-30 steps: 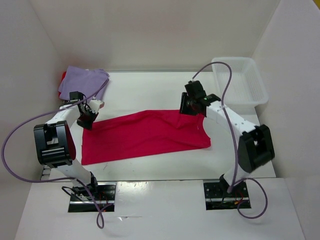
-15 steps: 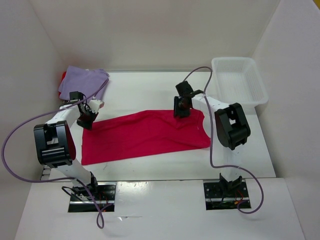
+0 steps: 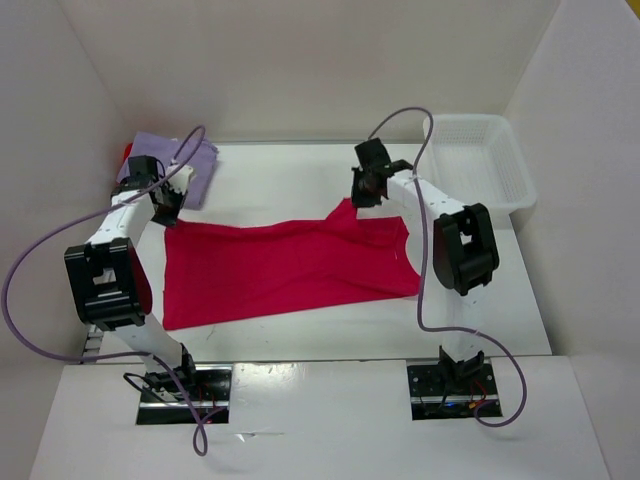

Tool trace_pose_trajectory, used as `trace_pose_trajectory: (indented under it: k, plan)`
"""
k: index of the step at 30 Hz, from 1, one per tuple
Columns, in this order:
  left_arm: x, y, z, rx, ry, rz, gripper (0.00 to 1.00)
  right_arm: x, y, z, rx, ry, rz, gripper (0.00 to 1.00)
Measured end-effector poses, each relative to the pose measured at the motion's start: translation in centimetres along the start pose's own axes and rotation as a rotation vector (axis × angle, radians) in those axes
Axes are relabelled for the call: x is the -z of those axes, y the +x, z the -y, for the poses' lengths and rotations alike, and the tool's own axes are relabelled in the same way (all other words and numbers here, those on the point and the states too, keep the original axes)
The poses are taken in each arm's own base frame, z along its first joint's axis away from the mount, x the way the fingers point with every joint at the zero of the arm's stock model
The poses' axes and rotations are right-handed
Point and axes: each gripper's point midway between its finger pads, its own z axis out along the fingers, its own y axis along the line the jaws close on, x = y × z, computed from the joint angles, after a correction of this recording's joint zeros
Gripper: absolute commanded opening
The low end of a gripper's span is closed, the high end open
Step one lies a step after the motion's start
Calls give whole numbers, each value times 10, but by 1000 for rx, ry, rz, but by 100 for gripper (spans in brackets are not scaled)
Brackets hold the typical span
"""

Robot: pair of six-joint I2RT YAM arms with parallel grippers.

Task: Fold and stack the t-shirts
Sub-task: Fold the other side of the tshirt into a rectangle

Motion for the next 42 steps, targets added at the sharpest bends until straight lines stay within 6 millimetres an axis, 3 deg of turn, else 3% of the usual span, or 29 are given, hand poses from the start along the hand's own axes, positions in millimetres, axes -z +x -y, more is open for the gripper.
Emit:
trace_pose_trajectory:
  k: [4, 6, 8, 15, 20, 24, 31, 35, 38, 42]
  plan:
    - [9, -33, -20, 8, -65, 94, 0, 24, -64, 0, -15, -15, 149, 0]
    - [10, -38, -22, 4, -78, 114, 0, 31, -74, 7, -22, -9, 177, 0]
    - [10, -34, -20, -2, -80, 116, 0, 33, -71, 12, -23, -2, 171, 0]
    - [3, 24, 11, -51, -16, 7, 0, 33, -18, 15, 15, -11, 62, 0]
    - [1, 61, 26, -91, 25, -89, 0, 52, 20, 14, 36, -40, 3, 0]
    - [5, 72, 30, -120, 38, -121, 0, 64, 46, 10, 53, -71, -38, 0]
    - [9, 82, 34, -128, 52, -155, 0, 60, 104, 0, 109, -79, -168, 0]
    - [11, 87, 36, -127, 57, -176, 6, 61, 108, -1, 106, -82, -182, 4]
    - [13, 90, 38, -129, 67, -189, 26, 61, 109, -1, 98, -81, -185, 17]
    - [22, 103, 50, -135, 130, -230, 35, 62, 113, 3, 104, -71, -202, 29]
